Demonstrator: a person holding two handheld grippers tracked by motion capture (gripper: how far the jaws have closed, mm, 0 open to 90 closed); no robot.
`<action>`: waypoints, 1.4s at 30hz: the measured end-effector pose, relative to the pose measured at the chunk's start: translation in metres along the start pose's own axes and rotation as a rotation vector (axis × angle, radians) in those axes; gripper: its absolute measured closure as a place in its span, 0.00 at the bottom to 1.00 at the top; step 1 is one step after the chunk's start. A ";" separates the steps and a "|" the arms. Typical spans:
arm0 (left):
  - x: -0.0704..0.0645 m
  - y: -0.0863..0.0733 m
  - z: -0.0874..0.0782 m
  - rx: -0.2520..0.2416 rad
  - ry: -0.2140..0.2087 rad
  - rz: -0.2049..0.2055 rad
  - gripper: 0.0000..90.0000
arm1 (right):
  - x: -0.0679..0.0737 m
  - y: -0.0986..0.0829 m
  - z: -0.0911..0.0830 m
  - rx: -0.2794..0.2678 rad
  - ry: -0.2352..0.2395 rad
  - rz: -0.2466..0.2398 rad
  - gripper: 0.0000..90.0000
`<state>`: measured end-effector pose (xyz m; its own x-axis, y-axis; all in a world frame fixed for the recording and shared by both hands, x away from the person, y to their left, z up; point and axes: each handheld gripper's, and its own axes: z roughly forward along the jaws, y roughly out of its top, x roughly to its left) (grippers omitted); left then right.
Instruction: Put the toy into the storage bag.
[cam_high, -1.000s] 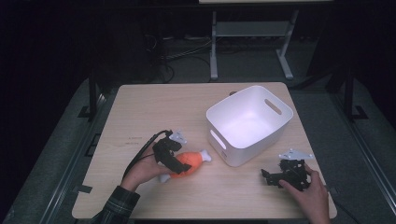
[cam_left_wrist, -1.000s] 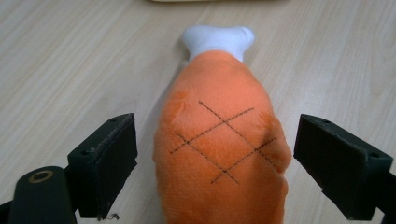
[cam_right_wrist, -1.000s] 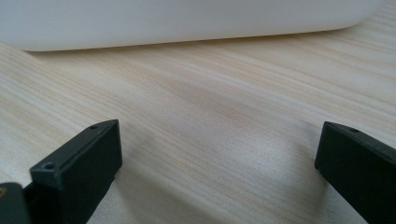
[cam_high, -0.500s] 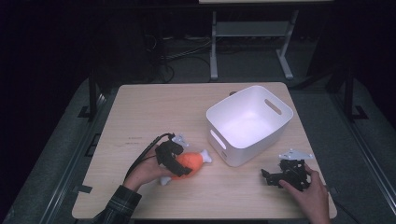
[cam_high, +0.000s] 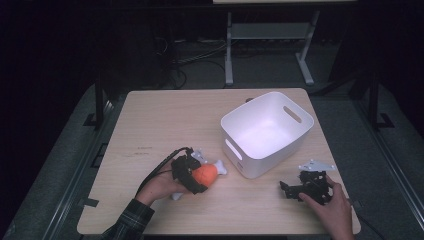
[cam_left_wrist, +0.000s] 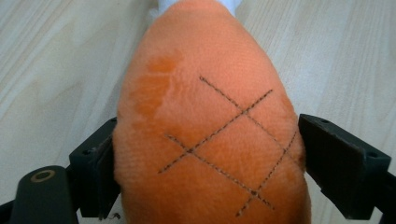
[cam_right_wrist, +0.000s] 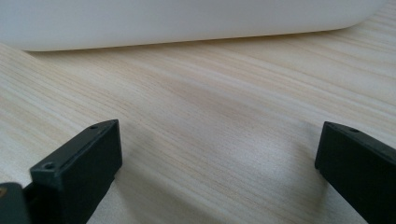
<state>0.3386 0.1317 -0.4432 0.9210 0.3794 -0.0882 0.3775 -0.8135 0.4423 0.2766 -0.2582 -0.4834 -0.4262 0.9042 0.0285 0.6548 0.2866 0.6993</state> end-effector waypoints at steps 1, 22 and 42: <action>0.000 0.000 0.000 -0.002 0.000 -0.004 0.15 | 0.000 0.000 0.000 0.000 0.000 0.000 0.00; 0.004 -0.002 -0.012 -0.015 -0.031 -0.010 0.26 | 0.000 0.000 0.000 0.000 0.000 0.000 0.00; 0.004 -0.001 -0.042 -0.089 -0.024 -0.010 0.26 | 0.000 0.000 0.000 0.000 0.000 0.000 0.00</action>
<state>0.3376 0.1520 -0.4068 0.9198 0.3756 -0.1135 0.3773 -0.7673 0.5185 0.2766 -0.2582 -0.4834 -0.4263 0.9041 0.0286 0.6548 0.2866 0.6993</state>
